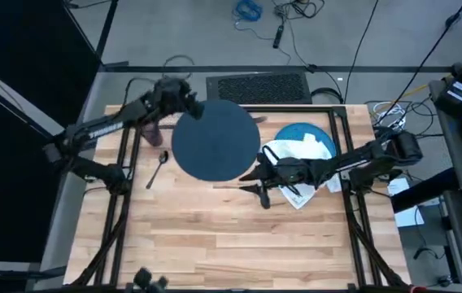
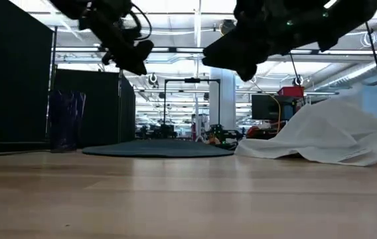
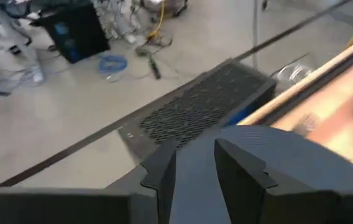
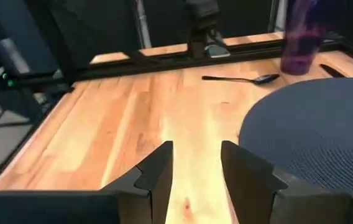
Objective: Set table place
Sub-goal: Move the table mat from the top to the center of the table
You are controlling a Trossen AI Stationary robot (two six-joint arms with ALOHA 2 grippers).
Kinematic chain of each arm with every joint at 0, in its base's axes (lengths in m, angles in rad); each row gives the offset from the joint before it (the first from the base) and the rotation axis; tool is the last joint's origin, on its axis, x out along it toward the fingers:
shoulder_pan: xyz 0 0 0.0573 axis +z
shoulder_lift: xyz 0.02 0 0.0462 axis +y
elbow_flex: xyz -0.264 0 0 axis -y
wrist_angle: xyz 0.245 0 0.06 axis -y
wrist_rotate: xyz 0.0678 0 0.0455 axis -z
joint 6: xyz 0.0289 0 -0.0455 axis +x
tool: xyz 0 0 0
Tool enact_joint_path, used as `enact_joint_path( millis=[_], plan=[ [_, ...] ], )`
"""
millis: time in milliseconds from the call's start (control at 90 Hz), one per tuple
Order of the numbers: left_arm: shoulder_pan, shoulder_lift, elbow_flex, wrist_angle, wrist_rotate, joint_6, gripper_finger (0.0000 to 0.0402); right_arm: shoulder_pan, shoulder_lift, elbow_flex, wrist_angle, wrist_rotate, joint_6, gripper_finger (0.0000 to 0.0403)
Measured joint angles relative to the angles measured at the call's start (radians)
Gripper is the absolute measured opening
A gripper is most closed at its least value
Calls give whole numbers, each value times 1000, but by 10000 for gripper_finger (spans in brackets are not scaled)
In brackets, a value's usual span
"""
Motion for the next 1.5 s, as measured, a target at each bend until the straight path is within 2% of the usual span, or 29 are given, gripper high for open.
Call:
enact_joint_path(
  millis=[156,278,400,578,711,1133,1311,1500],
  plan=[
    [83,188,257,-209,107,43,97,-29,16,42,-10,-129,-14,123],
    [128,305,393,-377,117,76,97,-35,8,49,-64,-168,-28,123],
    [174,384,453,-560,120,93,97,-34,-8,49,-151,-178,-32,123],
    [220,444,457,-729,169,59,97,-35,-25,49,-232,-177,-36,123],
    [241,472,435,-730,257,41,97,-33,-25,49,-241,-199,-31,123],
    [272,582,418,-705,308,41,97,-18,-25,49,-248,-226,12,123],
    [289,616,418,-695,287,3,97,-18,-25,49,-270,-226,14,123],
    [294,619,417,-674,301,48,97,-18,-25,49,-287,-226,9,123]
  ],
)
